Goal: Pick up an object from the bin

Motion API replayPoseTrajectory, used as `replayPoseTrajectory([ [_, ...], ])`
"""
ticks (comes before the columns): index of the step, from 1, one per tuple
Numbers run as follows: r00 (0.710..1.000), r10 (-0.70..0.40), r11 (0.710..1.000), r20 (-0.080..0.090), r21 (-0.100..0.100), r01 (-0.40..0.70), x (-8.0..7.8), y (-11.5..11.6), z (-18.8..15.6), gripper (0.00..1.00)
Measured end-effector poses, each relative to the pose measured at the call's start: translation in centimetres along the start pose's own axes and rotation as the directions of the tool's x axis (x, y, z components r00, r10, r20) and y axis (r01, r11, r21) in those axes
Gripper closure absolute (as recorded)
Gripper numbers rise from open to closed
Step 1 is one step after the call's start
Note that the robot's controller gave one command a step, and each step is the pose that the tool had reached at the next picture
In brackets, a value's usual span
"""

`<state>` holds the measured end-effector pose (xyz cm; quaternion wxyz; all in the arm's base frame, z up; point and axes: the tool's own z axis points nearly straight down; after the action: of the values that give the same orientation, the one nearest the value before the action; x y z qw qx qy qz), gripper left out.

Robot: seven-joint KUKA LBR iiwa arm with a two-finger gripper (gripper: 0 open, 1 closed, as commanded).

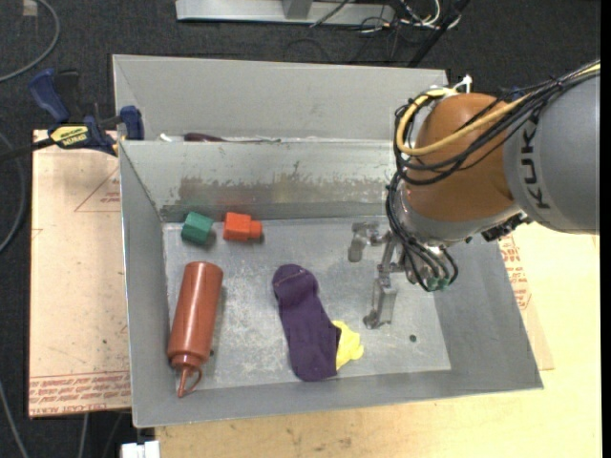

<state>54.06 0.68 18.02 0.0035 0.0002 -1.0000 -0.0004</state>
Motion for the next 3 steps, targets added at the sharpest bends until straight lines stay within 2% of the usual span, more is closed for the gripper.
replayPoseTrajectory([
  [1, 1.0, 0.0, 1.0, 0.008, 0.0, 0.0, -0.16, 0.0, -0.46, 0.0],
  [3, 1.0, 0.003, 1.0, 0.009, 0.0, -0.003, -0.17, 0.11, -0.39, 0.0],
])
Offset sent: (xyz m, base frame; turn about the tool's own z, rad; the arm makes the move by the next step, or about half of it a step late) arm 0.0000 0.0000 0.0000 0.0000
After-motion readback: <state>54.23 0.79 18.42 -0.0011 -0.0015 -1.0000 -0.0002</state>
